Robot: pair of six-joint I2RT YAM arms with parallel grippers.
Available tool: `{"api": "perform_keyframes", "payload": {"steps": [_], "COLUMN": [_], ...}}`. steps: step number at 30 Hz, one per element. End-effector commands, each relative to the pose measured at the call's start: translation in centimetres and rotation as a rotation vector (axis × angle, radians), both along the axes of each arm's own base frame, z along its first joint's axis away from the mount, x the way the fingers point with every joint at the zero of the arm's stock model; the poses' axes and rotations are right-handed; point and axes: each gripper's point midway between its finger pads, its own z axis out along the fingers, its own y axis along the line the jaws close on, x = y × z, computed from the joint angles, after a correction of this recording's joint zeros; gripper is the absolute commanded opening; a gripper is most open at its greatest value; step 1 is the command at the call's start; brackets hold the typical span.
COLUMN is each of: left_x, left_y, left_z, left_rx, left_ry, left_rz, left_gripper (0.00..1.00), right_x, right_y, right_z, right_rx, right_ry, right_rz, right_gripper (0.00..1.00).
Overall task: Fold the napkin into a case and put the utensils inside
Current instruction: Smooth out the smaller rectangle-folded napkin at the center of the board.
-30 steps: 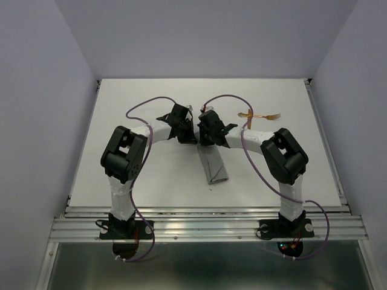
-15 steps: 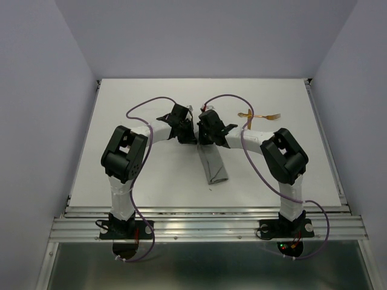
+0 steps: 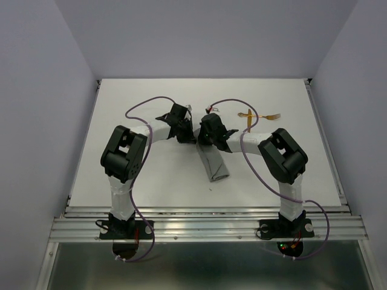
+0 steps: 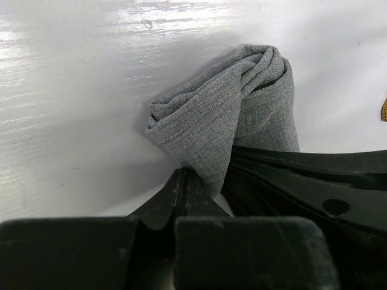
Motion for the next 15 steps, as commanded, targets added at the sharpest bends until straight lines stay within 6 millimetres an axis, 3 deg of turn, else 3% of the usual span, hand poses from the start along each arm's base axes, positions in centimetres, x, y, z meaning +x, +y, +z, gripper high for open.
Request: {"api": "perform_keyframes", "payload": {"steps": [1,8,15], "left_x": [0.5,1.6,1.9], "left_y": [-1.4,-0.4,-0.9], "left_z": [2.2,6.4,6.9], "left_rx": [-0.051,-0.052,-0.078], "left_ry": [-0.048,-0.134,-0.135], "left_rz": [-0.041,-0.025,-0.039], "left_gripper": [0.0,0.0,0.0], "right_x": [-1.4,-1.1,-1.3], "right_y": [-1.5,-1.5,-1.2], "right_z": [-4.1,-3.1,-3.2], "right_rx": [-0.061,-0.069,-0.054], "right_ry": [0.073,0.047,0.058], "right_rz": [-0.031,-0.019,-0.009], "right_gripper": [0.07,0.07,0.07]}}
